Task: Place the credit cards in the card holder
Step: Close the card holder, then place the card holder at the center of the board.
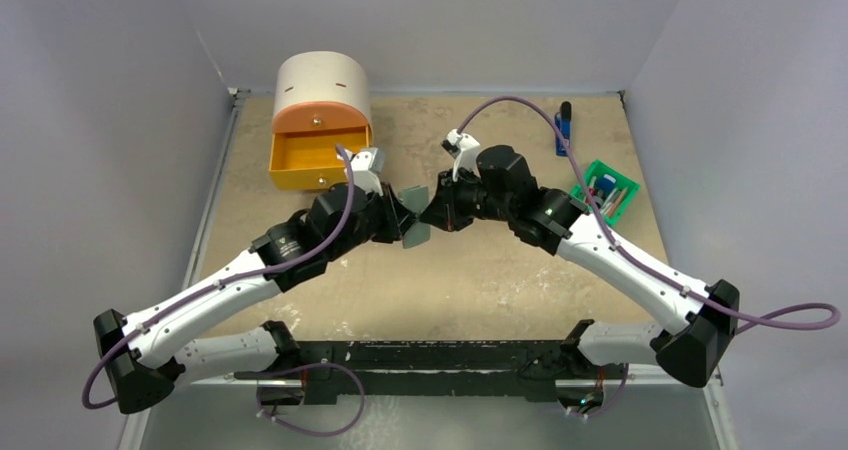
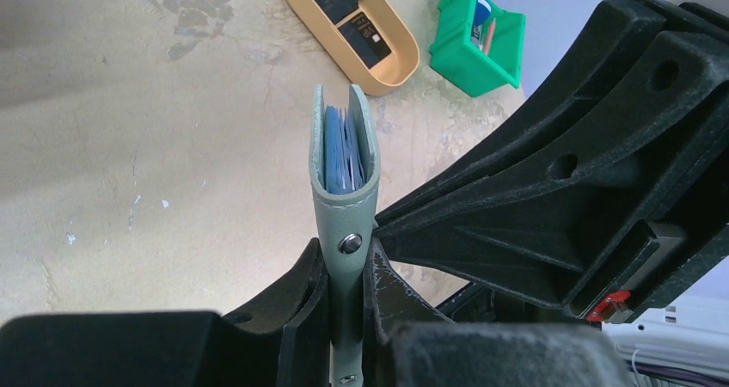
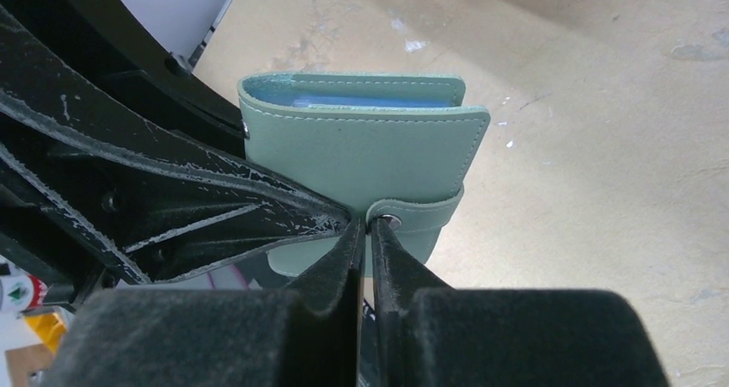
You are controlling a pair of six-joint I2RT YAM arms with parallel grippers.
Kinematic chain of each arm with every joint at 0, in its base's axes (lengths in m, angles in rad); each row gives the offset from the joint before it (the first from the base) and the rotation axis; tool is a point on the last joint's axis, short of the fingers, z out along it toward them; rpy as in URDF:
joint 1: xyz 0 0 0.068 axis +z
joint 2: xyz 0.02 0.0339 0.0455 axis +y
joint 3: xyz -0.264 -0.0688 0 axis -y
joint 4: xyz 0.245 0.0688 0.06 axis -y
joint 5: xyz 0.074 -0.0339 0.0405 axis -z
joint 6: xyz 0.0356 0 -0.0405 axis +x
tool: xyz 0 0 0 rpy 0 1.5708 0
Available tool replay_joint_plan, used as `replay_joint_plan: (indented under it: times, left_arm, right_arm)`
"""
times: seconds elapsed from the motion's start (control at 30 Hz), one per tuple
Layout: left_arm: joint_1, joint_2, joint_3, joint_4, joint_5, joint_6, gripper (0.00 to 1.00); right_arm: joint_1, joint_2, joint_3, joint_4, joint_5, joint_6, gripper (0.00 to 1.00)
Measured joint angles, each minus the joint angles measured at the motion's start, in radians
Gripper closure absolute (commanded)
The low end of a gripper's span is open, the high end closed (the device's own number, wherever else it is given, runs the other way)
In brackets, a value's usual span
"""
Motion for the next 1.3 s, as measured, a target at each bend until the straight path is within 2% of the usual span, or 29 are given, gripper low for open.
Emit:
replay_joint_plan:
  times: [0.07,0.2,0.3,0.47,0.67,0.77,0.97,1.3]
  left_arm:
    - [-0.01,-0.011,0.0,-0.015,-0.014,0.011,1.0]
    - [-0.037,-0.052,0.008,-0.043,-0.028,0.028,1.0]
    - [-0.056,-0.092,0.024,-0.056,-0.033,0.034,1.0]
    - [-0.067,-0.168,0.042,-0.033,-0.04,0.061,1.0]
    - [-0.068,-0.309,-0.071,0.162,0.089,0.087,1.0]
    - [-0.067,-0.338,-0.103,0.262,0.169,0.086,1.0]
    - [-0.068,-0.294,-0.103,0.404,0.327,0.087,1.0]
    - [-0.068,-0.262,-0.103,0.484,0.45,0.083,1.0]
  right_arm:
    - [0.006,-0.005,0.0,-0.007,-0.003,-0.002,0.62]
    - [0.008,-0.027,0.0,-0.029,0.003,-0.013,0.4]
    - [0.011,-0.081,0.008,-0.065,0.002,-0.017,0.33]
    - [0.03,-0.231,0.016,-0.089,-0.032,-0.02,0.3]
    - [0.035,-0.449,-0.162,0.113,-0.208,0.04,0.29]
    - [0.035,-0.456,-0.199,0.195,-0.265,0.063,0.28]
    - [0.035,-0.475,-0.262,0.309,-0.291,0.111,0.28]
    - [0.035,-0.472,-0.304,0.563,-0.357,0.24,0.32]
